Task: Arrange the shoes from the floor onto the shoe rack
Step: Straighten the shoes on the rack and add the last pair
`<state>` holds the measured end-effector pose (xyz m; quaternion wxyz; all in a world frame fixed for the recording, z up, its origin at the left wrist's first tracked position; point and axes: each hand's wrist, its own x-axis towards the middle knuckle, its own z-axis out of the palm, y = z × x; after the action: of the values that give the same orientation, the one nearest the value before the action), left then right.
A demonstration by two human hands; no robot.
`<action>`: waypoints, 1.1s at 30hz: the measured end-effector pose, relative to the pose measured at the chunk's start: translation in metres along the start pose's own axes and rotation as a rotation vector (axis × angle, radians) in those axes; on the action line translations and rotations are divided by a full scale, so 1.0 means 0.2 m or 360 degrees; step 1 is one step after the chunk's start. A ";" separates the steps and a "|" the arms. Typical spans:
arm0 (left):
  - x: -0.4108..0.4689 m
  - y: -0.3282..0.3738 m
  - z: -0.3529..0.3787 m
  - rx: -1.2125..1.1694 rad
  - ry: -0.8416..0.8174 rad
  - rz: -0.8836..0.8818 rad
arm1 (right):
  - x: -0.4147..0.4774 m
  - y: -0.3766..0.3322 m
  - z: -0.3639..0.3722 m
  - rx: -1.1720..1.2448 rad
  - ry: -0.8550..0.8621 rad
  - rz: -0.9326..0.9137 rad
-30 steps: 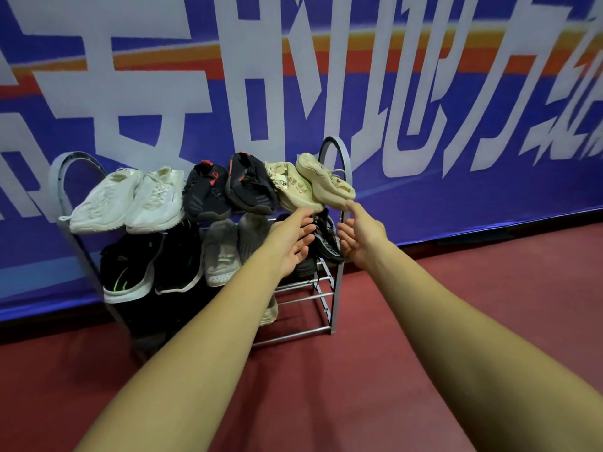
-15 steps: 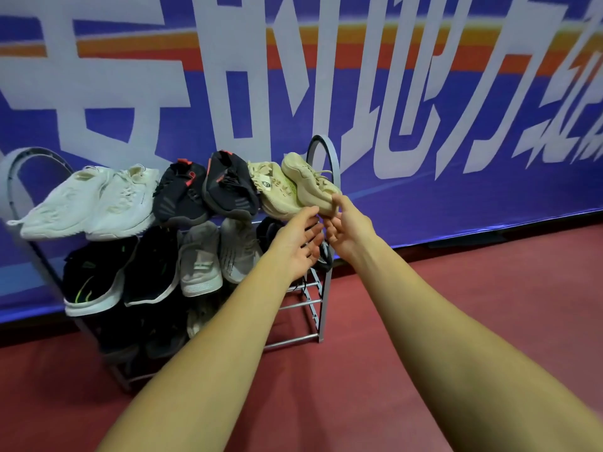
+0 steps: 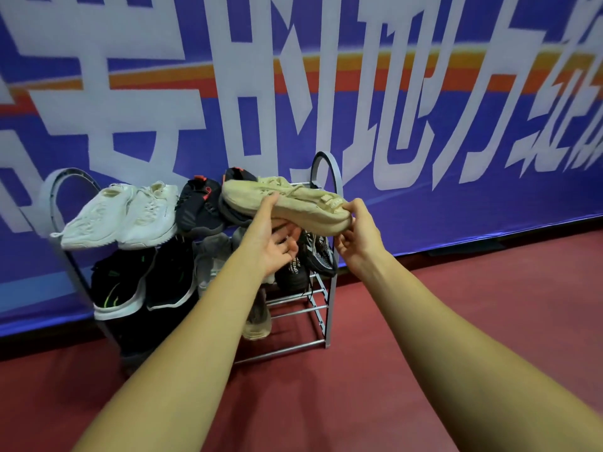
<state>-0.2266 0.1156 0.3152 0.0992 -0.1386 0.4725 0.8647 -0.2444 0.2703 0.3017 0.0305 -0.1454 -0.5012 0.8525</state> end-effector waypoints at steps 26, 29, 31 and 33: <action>-0.23 0.18 -0.31 -0.0323 0.0101 0.0179 | -0.18 0.11 0.17 0.0043 -0.0209 -0.0001; -0.23 0.12 -0.24 -0.0237 -0.0005 0.0155 | -0.19 0.14 0.20 -0.0204 -0.0427 -0.0071; -0.22 0.08 -0.23 -0.0097 -0.0037 0.0147 | -0.18 0.14 0.21 -0.0242 -0.0471 -0.0104; -0.21 0.04 -0.22 0.0065 -0.0052 0.0135 | -0.17 0.16 0.20 -0.0299 -0.0489 -0.0091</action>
<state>-0.1827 0.0723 0.3130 0.0730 -0.1022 0.4937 0.8605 -0.2203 0.2138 0.3003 -0.0360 -0.0013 -0.5812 0.8130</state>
